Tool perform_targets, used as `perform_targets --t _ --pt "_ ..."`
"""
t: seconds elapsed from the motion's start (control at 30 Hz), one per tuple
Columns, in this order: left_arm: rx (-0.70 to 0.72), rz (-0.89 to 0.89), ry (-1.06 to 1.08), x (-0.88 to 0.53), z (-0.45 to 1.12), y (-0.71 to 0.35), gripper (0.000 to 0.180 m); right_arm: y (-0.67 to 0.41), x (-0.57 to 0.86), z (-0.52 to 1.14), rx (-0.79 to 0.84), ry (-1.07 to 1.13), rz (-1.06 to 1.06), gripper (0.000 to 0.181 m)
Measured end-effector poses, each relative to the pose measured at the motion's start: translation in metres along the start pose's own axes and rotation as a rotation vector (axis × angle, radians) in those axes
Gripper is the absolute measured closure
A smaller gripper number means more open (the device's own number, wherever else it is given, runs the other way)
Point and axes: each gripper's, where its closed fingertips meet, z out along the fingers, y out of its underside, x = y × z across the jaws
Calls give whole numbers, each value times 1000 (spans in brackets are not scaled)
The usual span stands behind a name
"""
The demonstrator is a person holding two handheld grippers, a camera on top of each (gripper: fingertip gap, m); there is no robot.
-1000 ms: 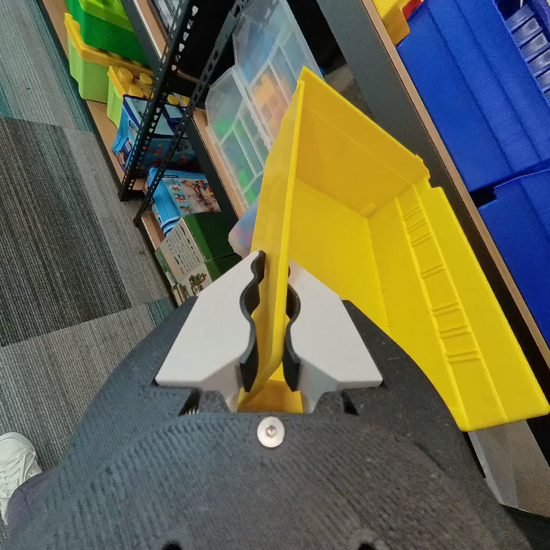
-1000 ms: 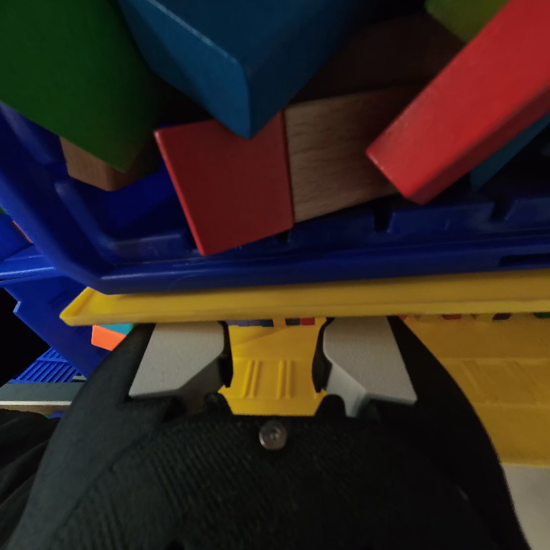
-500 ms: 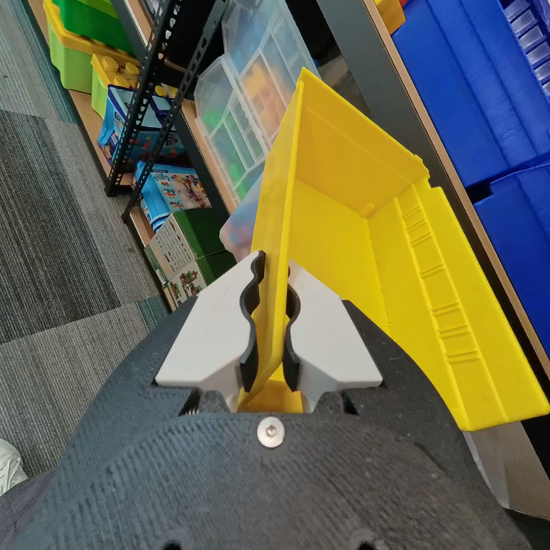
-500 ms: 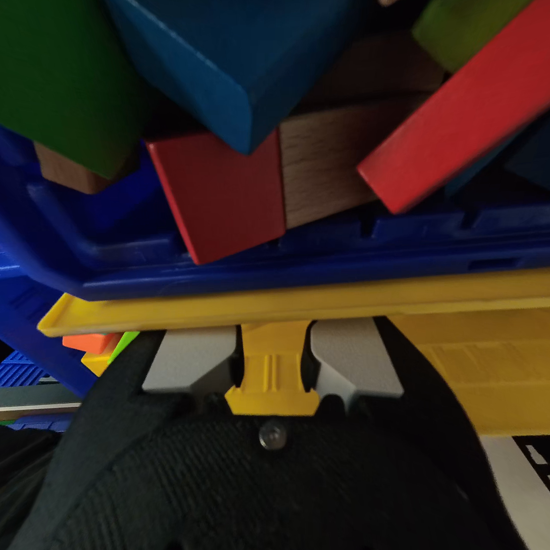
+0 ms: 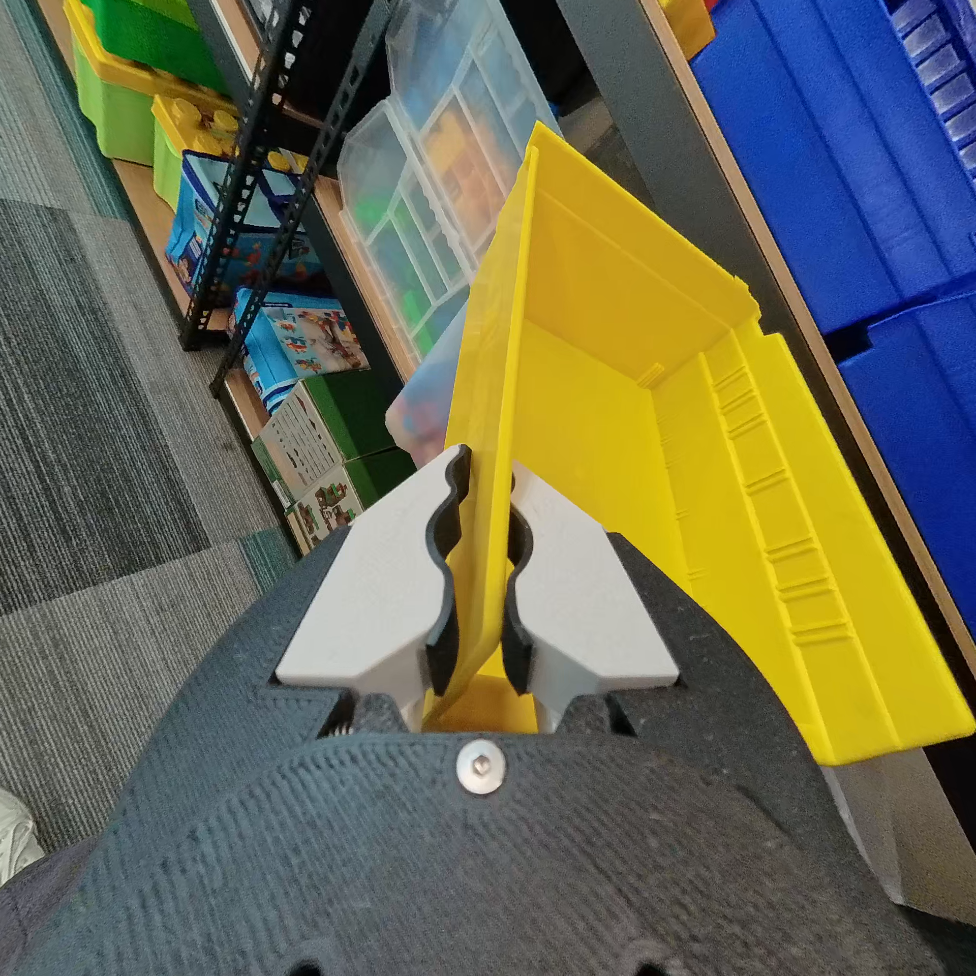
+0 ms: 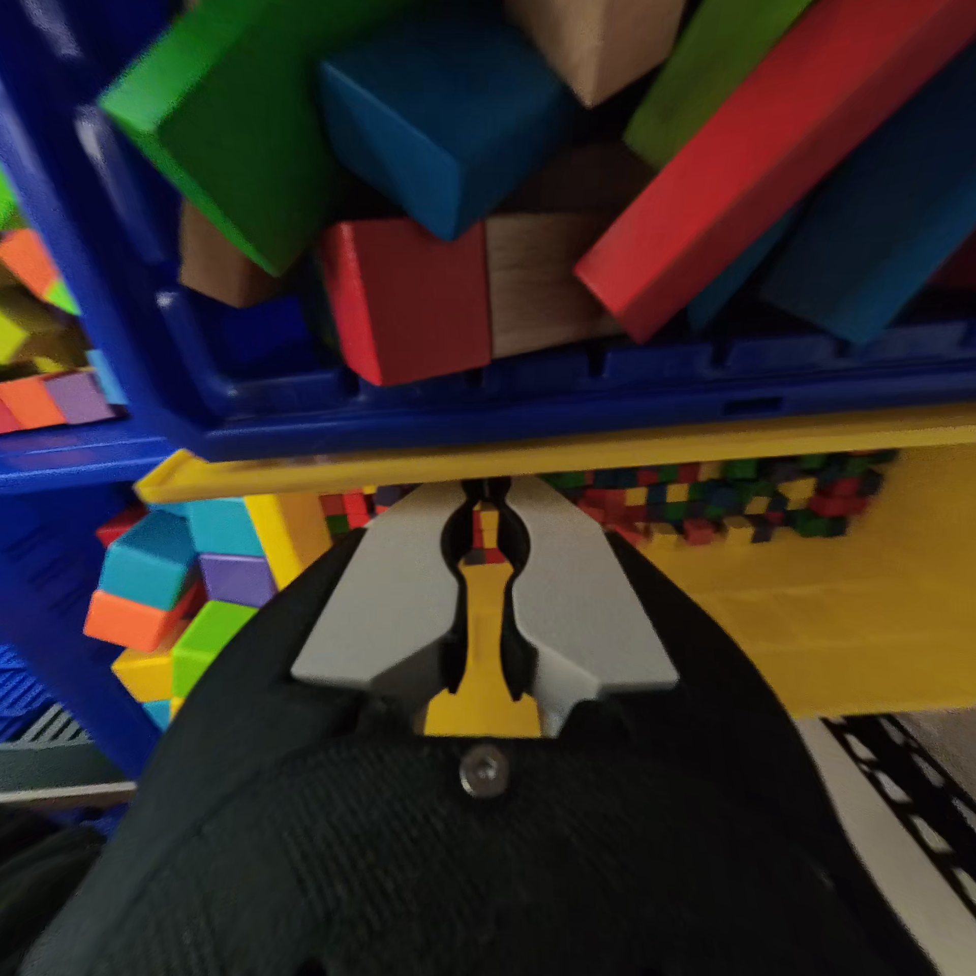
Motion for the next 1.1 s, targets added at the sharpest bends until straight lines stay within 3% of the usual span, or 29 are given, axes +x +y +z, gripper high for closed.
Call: perform_targets --t 0.13,0.23,0.4,0.57,0.63,0.9,1.1 --pt "-2 -3 6 -1 2 -1 178 7 -6 7 -29 -22 26 135" --pt "-4 -6 9 -1 2 0 177 12 -10 21 -51 -53 44 128" --pt "-7 3 10 0 2 -1 177 11 -13 22 -49 -95 67 132" --pt "-8 -1 10 -1 0 -1 177 7 3 21 -40 -1 54 111" --pt "-7 -1 9 -1 -1 -1 177 8 1 23 -37 -48 87 111" --pt "2 -12 4 -2 -3 1 177 14 -3 30 -113 -55 37 152" --pt "7 -15 4 -1 -3 1 178 17 -3 27 -132 -31 -1 152"
